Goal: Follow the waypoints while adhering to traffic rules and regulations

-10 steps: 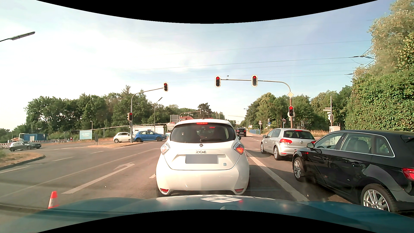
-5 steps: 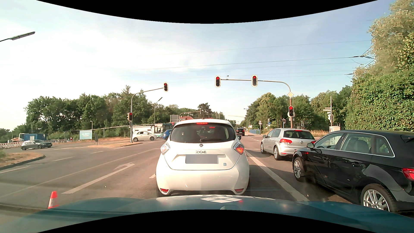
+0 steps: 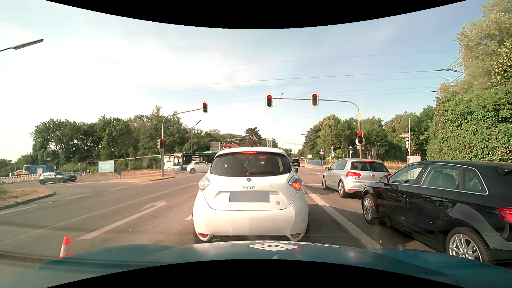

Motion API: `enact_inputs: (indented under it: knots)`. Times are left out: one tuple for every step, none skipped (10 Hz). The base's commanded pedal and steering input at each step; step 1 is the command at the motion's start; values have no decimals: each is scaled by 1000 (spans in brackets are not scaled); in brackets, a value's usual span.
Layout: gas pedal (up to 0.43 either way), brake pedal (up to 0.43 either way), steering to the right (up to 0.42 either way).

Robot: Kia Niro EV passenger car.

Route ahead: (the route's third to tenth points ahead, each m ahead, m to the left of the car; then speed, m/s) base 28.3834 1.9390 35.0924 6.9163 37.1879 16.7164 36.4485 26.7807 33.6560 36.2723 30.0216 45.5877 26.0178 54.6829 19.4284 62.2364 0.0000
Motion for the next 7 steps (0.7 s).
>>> enact_inputs:
  knots:
    - [0,232,6]
    - [0,232,5]
    - [0,232,5]
    - [0,232,5]
    - [0,232,5]
    - [0,238,5]
    - [0,238,5]
